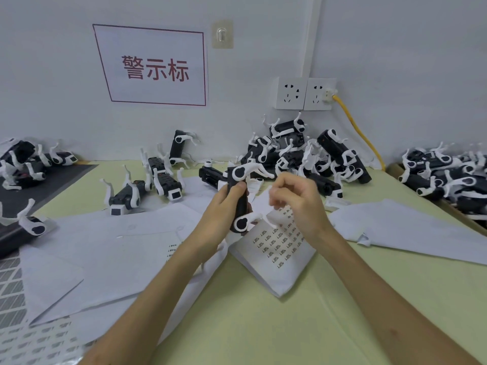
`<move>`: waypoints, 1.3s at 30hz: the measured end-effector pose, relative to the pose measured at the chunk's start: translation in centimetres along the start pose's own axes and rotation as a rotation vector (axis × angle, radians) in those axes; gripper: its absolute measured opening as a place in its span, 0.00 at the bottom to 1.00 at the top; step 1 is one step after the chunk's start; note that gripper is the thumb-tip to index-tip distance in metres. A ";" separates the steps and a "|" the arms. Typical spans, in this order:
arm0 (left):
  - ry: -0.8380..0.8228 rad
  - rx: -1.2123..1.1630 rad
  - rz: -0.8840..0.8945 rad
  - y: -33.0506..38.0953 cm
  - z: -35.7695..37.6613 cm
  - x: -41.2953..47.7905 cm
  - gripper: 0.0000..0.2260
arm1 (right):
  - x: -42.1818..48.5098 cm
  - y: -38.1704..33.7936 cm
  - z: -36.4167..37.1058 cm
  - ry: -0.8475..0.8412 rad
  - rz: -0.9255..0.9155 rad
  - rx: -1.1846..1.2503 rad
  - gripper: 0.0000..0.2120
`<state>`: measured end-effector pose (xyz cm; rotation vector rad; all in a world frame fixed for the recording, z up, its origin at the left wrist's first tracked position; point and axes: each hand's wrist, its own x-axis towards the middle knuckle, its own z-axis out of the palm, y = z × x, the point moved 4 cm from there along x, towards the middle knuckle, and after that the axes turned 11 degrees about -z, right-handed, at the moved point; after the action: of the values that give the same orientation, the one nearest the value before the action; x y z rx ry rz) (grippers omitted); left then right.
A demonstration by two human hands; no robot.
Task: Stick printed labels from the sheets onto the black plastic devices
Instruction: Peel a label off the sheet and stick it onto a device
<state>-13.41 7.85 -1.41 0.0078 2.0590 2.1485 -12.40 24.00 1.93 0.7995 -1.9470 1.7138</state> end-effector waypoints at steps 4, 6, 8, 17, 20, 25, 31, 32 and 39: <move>-0.024 0.058 0.050 0.2 0.2 0.0 0.18 | 0.6 -0.3 -2.2 0.202 -0.021 -0.002 0.07; -0.025 0.150 0.143 0.3 0.5 -0.2 0.13 | 0.8 -0.9 -2.5 0.111 -0.039 -0.025 0.12; -0.025 0.230 0.195 0.2 0.7 -0.5 0.14 | 0.7 -1.4 -2.2 -0.076 -0.071 -0.078 0.24; 0.003 0.269 0.267 1.1 -0.1 -1.0 0.23 | 0.8 -0.5 -1.9 -0.216 -0.036 -0.245 0.21; -0.099 0.027 0.186 1.9 -0.8 -0.9 0.28 | 0.9 1.2 -3.2 -0.051 0.153 -0.174 0.18; -0.039 -0.111 0.122 1.9 -1.2 -0.9 0.13 | 0.4 3.3 -2.7 -0.037 0.456 -0.051 0.18; 0.123 -0.234 0.090 1.6 -1.7 -0.5 0.08 | 0.1 2.9 -1.9 -0.167 0.469 0.061 0.17; 0.133 -0.268 0.074 1.6 -1.8 -0.5 0.12 | 0.2 2.7 -2.0 -0.148 0.454 0.065 0.17; 0.144 0.025 -0.005 1.2 -1.7 -0.3 0.11 | 0.7 1.8 -4.5 0.114 0.498 0.177 0.12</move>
<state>-13.41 6.10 -0.26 -0.1527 2.1600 2.1798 -14.40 28.45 1.71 0.2673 -2.0516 2.1839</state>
